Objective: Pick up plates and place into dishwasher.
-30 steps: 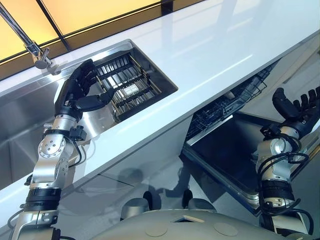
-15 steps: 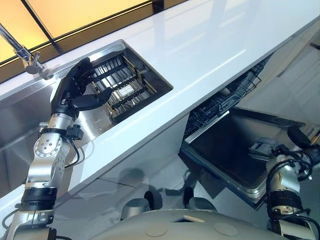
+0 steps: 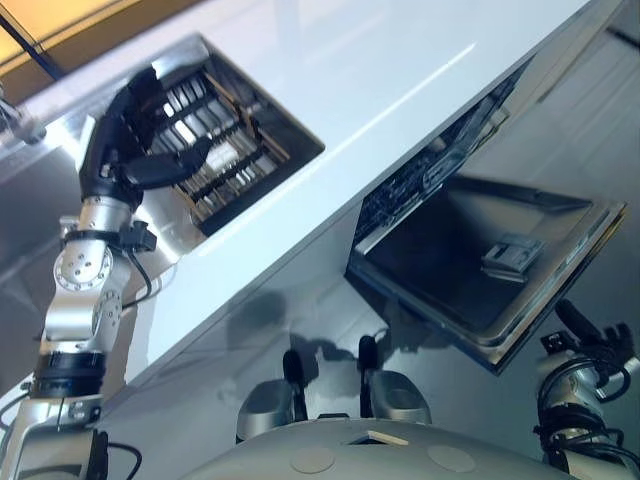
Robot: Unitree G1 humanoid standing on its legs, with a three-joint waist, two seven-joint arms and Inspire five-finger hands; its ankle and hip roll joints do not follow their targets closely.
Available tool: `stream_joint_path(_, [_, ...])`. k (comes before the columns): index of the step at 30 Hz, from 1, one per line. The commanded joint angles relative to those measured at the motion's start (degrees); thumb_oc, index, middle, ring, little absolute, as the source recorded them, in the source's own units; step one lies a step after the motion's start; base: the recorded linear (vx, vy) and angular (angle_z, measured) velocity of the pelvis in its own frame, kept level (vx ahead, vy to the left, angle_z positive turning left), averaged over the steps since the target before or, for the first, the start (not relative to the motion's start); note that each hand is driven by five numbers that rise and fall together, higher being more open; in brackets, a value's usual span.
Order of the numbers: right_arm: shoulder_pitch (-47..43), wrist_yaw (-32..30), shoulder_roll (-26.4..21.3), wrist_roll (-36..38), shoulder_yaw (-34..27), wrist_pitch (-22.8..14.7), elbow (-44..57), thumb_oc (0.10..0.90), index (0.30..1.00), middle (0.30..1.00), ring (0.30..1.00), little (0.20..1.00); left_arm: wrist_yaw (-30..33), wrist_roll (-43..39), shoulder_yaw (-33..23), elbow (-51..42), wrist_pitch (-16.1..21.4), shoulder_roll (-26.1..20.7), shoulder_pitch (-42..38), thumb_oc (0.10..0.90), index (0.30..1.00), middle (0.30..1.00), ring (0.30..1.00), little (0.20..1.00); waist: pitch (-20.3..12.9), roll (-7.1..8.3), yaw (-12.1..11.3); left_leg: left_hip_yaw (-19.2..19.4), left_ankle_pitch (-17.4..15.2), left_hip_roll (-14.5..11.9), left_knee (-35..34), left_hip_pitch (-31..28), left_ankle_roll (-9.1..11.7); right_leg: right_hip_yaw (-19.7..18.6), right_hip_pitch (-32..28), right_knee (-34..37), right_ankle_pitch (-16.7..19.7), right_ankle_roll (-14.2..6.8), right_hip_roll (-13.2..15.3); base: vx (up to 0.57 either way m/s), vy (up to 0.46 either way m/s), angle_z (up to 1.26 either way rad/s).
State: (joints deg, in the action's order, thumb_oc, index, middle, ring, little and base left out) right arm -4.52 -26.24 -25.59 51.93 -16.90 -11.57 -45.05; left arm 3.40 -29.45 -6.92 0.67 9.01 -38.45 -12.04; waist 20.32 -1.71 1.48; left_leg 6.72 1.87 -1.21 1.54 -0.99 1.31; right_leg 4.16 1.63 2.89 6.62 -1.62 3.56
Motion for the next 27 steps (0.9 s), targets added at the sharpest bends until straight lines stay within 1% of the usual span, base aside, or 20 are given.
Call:
stream_joint_path(1, [-4.67,6.29,-3.46,3.80,1.78,-8.99,4.18,0.800,0.900,0.900,0.900,0.900,5.24,0.14,-1.30,-2.01,9.89,-4.19,-9.29,0.800,0.900,0.900,0.900,0.900,2.78,-1.25,-0.40,-3.36,-5.58,0.77,14.35,10.08,-0.93,4.43,4.70,-16.91,-11.54,1.87,-0.79,-0.16,-0.149,0.07])
stream_joint_path(3, [-5.02,11.52,-2.55,7.82,2.60,-10.54,4.65,0.800,0.900,0.900,0.900,0.900,6.30,1.25,-1.27,-2.00,10.35,-3.97,-10.07,0.800,0.900,0.900,0.900,0.900,3.89,-1.37,-0.44,-3.89,-6.04,0.38,17.42,12.76,-0.62,4.93,6.78,-19.42,-12.35,2.65,-0.88,-0.11,-0.120,0.07])
stream_joint_path(4, [-5.27,15.23,-1.85,10.99,2.89,-10.82,4.99,0.800,0.900,0.900,0.900,0.900,6.87,1.79,-1.24,-1.95,10.69,-3.76,-10.37,0.800,0.900,0.900,0.900,0.900,4.51,-1.55,-0.46,-4.09,-6.16,0.13,18.73,14.07,-0.41,5.27,7.80,-20.75,-12.87,3.04,-0.93,-0.08,-0.090,0.04])
stream_joint_path(6, [-5.41,23.97,-0.31,17.26,2.95,-10.21,4.94,0.800,0.900,0.900,0.900,0.900,7.64,3.24,-1.51,-1.83,11.32,-3.27,-10.79,0.800,0.900,0.900,0.900,0.900,6.02,-2.10,-0.38,-3.92,-5.78,-0.37,21.09,17.20,0.14,5.98,9.94,-23.74,-14.07,3.85,-1.14,-0.08,-0.054,-0.05])
stream_joint_path(7, [-5.50,25.29,-0.31,18.01,2.93,-10.16,4.67,0.800,0.900,0.900,0.900,0.900,7.74,3.35,-1.52,-1.83,11.34,-3.27,-10.88,0.800,0.900,0.900,0.900,0.900,6.15,-2.16,-0.39,-3.90,-5.73,-0.42,21.61,17.80,0.23,6.08,10.38,-24.31,-14.31,3.97,-1.13,-0.06,-0.020,-0.09])
stream_joint_path(8, [-5.74,28.71,-0.15,20.53,2.82,-9.19,4.15,0.800,0.900,0.900,0.900,0.900,7.94,3.64,-1.67,-2.01,11.29,-3.18,-10.98,0.800,0.900,0.900,0.900,0.900,6.54,-2.45,-0.45,-3.73,-5.21,-0.52,22.66,19.20,0.47,6.40,11.19,-25.46,-14.91,4.30,-1.21,-0.02,-0.006,-0.07])
stream_joint_path(9, [-5.98,32.34,-0.07,22.69,2.70,-7.97,3.41,0.800,0.900,0.900,0.900,0.900,8.17,3.94,-1.77,-2.28,11.12,-3.15,-10.99,0.800,0.900,0.900,0.900,0.900,6.99,-2.73,-0.55,-3.58,-5.24,-0.61,24.09,20.35,0.71,6.56,11.68,-26.79,-15.99,4.54,-1.28,-0.04,-0.005,-0.12])
stream_joint_path(10, [-6.40,35.68,-0.20,24.57,2.66,-6.35,2.55,0.800,0.900,0.900,0.900,0.900,8.38,4.10,-1.90,-2.48,11.05,-3.11,-11.00,0.800,0.900,0.900,0.900,0.900,7.25,-3.05,-0.68,-3.37,-4.41,-0.77,24.90,21.61,0.82,6.93,12.48,-27.55,-16.16,4.84,-1.32,-0.03,-0.006,-0.13])
stream_joint_path(11, [-6.91,39.61,-0.59,26.21,2.58,-4.27,1.26,0.800,0.900,0.900,0.900,0.900,8.57,4.39,-2.18,-2.65,11.00,-3.10,-10.90,0.800,0.900,0.900,0.900,0.900,7.69,-3.35,-0.88,-3.11,-4.05,-1.03,26.42,22.97,1.19,7.23,13.28,-28.98,-17.16,5.04,-1.36,-0.05,-0.009,-0.14])
stream_joint_path(13, [-8.87,47.07,-2.22,27.15,3.33,2.15,-2.11,0.800,0.900,0.900,0.900,0.900,9.04,4.82,-2.60,-2.83,10.68,-3.17,-10.90,0.800,0.900,0.900,0.900,0.900,8.84,-4.04,-1.46,-2.88,-2.42,-1.32,29.03,25.99,1.64,7.34,15.17,-31.31,-18.15,5.59,-1.56,-0.05,-0.012,-0.17])
stream_joint_path(17, [-10.56,53.01,-4.29,25.14,5.32,7.30,-5.47,0.800,0.900,0.900,0.900,0.900,9.73,5.01,-2.97,-2.41,10.47,-3.92,-10.73,0.800,0.900,0.900,0.900,0.900,9.47,-4.17,-2.21,-3.06,0.35,-1.82,30.87,28.69,2.49,6.61,15.69,-32.39,-18.34,6.06,-2.24,0.02,-0.020,-0.19])
stream_joint_path(19, [-11.04,53.34,-4.59,25.07,6.17,7.65,-5.11,0.800,0.900,0.900,0.900,0.900,10.28,5.09,-3.21,-2.22,10.71,-4.47,-10.71,0.800,0.900,0.900,0.900,0.900,9.47,-4.02,-2.41,-3.23,1.44,-1.88,31.05,29.25,2.83,6.32,15.60,-32.52,-18.31,6.13,-2.47,0.06,-0.032,-0.11])
stream_joint_path(21, [-11.73,51.74,-4.81,25.76,6.83,7.88,-4.50,0.800,0.900,0.900,0.900,0.900,10.46,4.79,-3.64,-1.53,11.27,-5.27,-11.09,0.800,0.900,0.900,0.900,0.900,9.47,-3.81,-2.61,-3.39,2.43,-2.04,31.15,29.66,3.20,6.22,15.52,-32.64,-18.24,6.15,-2.52,0.04,-0.015,-0.05])
stream_joint_path(22, [-11.93,49.85,-4.91,25.21,6.87,7.20,-4.34,0.800,0.900,0.900,0.900,0.900,10.44,4.77,-3.79,-1.18,11.71,-5.52,-11.17,0.800,0.900,0.900,0.900,0.900,9.47,-3.71,-2.65,-3.37,2.62,-2.08,31.33,29.79,3.33,6.22,15.50,-32.69,-18.18,6.14,-2.44,0.04,0.007,-0.10])
stream_joint_path(24, [-12.56,43.15,-5.25,23.74,6.51,5.31,-4.20,0.800,0.900,0.900,0.900,0.900,10.63,5.30,-3.94,-1.09,12.19,-5.90,-11.25,0.800,0.900,0.900,0.900,0.900,9.47,-3.67,-2.82,-3.58,2.29,-1.84,31.75,29.74,3.34,6.11,15.55,-33.01,-18.11,6.14,-2.20,0.05,0.036,0.03])
stream_joint_path(25, [-12.99,38.79,-5.60,22.62,6.21,2.45,-4.23,0.800,0.900,0.900,0.900,0.900,10.82,5.48,-3.96,-1.41,11.94,-6.11,-11.36,0.800,0.900,0.900,0.900,0.900,9.47,-3.78,-2.92,-3.61,2.17,-1.73,31.81,29.58,3.36,6.13,15.54,-33.15,-18.10,6.13,-2.06,0.05,0.060,0.12])
stream_joint_path(27, [-13.95,30.48,-6.11,22.05,5.03,-1.95,-3.46,0.800,0.900,0.900,0.900,0.900,11.49,5.46,-3.75,-1.98,11.73,-6.49,-11.28,0.800,0.900,0.900,0.900,0.900,9.47,-4.04,-3.03,-3.79,2.11,-1.39,32.04,29.30,3.52,6.13,15.34,-33.41,-18.10,6.08,-1.77,0.06,0.077,0.07])
